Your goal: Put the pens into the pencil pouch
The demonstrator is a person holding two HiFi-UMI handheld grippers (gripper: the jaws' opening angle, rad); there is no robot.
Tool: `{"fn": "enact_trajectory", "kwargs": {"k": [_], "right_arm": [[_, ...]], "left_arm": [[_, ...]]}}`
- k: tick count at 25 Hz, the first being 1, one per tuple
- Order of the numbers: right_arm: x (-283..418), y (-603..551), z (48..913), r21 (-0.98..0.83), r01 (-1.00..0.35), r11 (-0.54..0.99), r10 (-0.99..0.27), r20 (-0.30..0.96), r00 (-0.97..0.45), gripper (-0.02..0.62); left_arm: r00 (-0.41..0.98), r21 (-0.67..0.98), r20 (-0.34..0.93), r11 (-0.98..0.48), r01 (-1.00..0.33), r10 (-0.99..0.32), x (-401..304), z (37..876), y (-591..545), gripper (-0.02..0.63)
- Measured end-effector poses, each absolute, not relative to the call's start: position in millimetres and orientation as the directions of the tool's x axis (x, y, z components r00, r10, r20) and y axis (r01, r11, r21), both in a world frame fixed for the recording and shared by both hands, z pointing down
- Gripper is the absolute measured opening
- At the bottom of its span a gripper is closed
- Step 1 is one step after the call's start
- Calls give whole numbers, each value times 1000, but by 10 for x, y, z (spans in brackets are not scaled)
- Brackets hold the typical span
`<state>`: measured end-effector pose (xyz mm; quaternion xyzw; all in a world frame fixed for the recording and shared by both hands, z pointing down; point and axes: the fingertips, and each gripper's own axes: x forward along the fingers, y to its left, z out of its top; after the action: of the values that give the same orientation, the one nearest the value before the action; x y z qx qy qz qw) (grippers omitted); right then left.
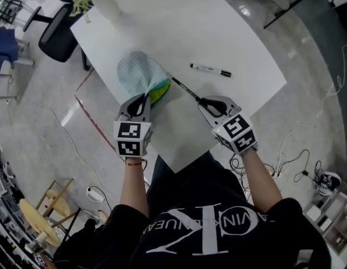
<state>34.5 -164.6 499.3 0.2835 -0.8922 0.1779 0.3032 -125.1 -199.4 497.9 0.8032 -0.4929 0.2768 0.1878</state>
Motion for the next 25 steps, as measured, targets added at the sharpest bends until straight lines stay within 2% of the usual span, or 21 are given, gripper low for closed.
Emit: {"fn": "enact_trajectory", "kwargs": {"k": [10, 25], "right_arm": [[-33, -1391, 4978, -203, -531, 823, -297, 644, -706, 66], [-264, -1384, 5191, -275, -552, 787, -194, 739, -645, 66]], "left_arm": [[371, 22, 620, -457, -889, -692, -1221, 4905, -2061, 21], [448, 48, 599, -530, -847, -663, -1076, 4832, -1951, 21]]}}
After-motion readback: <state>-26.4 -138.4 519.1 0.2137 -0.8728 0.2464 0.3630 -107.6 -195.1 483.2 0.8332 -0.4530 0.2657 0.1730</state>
